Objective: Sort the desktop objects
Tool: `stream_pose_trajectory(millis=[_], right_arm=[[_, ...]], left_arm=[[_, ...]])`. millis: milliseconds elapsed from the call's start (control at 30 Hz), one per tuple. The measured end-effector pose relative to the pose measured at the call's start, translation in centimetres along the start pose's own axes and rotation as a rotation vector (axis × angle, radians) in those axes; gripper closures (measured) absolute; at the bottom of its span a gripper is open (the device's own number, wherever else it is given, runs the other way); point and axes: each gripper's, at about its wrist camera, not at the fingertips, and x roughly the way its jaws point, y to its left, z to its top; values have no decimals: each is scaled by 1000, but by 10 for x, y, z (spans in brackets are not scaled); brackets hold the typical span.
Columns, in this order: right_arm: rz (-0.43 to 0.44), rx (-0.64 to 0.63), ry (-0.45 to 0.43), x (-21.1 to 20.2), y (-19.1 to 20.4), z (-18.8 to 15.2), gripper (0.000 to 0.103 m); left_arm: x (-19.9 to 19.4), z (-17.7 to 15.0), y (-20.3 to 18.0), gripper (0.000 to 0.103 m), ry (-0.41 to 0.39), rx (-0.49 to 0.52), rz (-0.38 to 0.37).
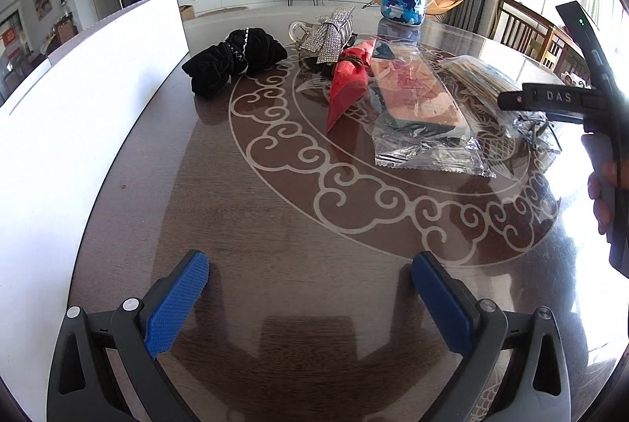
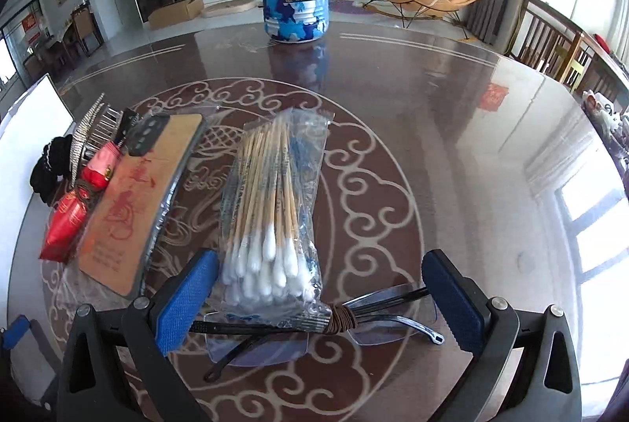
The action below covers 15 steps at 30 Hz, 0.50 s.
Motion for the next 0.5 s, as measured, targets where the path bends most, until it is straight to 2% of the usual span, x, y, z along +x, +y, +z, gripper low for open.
stream_pose_trajectory(millis=[67, 133, 167, 267, 367, 433, 500], right_arm=[[0, 18, -2, -5, -11, -6, 0], [44, 35, -33, -17, -20, -15, 0], [88, 28, -51, -24, -20, -20, 0], [361, -4, -20, -35, -16, -37, 0], [532, 16, 15, -45, -17, -53, 0], [617, 48, 4, -53, -23, -64, 0], [623, 60, -19, -60, -28, -70, 0]], left_arm=[[0, 0, 0, 0, 0, 0, 0], [0, 0, 0, 0, 0, 0, 0], [0, 0, 0, 0, 0, 0, 0], [0, 0, 0, 0, 0, 0, 0], [0, 0, 0, 0, 0, 0, 0], [0, 0, 0, 0, 0, 0, 0], [0, 0, 0, 0, 0, 0, 0]])
